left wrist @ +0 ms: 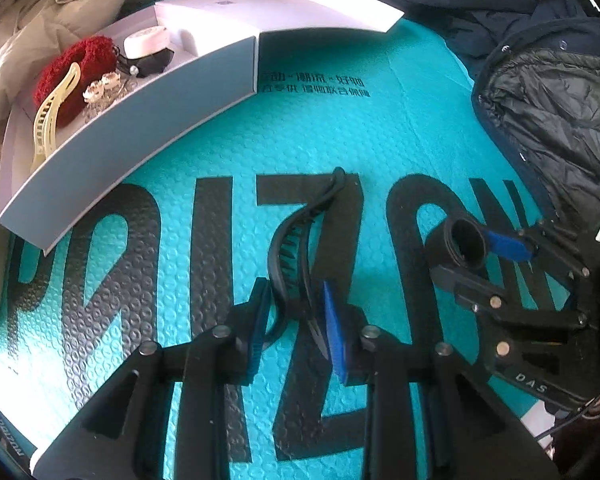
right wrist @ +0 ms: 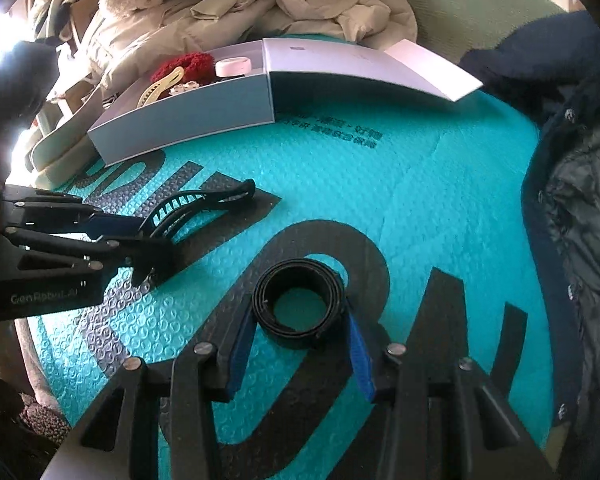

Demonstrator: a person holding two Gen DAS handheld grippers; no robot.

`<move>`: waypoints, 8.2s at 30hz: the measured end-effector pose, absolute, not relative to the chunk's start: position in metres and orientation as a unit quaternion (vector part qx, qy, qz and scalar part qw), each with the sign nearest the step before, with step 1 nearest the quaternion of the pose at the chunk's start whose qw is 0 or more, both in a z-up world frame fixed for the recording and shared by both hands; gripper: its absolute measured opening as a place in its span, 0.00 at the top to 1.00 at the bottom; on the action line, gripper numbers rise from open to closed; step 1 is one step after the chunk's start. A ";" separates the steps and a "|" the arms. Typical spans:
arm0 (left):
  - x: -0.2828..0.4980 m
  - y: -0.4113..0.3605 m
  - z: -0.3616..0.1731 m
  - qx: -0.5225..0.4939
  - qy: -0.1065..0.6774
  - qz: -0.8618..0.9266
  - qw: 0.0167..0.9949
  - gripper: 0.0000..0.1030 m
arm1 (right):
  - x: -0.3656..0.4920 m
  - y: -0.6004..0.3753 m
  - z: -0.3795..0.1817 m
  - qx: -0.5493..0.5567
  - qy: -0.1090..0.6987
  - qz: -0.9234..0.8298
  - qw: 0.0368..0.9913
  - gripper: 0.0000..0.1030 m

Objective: Organize objects
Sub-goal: 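Close the left tool on the black claw clip while the right tool grasps the black ring, then lift and carry the black claw clip and black ring over the white box, then lower the black claw clip and black ring into the box, then open both tools to release the black clip and ring in the box, then withdraw both tools up and away from the box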

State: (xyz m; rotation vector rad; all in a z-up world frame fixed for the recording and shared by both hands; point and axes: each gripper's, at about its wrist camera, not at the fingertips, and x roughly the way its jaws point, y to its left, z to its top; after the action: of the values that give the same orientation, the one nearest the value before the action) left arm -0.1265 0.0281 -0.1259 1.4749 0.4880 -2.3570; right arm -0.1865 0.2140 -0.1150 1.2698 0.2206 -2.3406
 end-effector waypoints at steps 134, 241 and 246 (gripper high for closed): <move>-0.136 -0.227 -0.076 0.491 0.179 -0.790 0.319 0.82 | -0.354 -0.004 -0.050 0.369 0.160 -0.825 0.398 0.59; -0.037 -0.172 0.108 0.364 0.153 -0.813 0.429 0.22 | -0.276 0.024 0.101 0.310 0.142 -0.884 0.319 0.18; -0.020 -0.150 0.119 0.361 0.148 -0.810 0.438 0.22 | -0.252 0.033 0.110 0.304 0.144 -0.886 0.320 0.18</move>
State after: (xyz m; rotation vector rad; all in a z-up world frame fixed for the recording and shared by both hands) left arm -0.0197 -0.1498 0.1188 0.8970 0.3688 -2.0146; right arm -0.2518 0.0331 0.1104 0.7977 0.3786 -2.3273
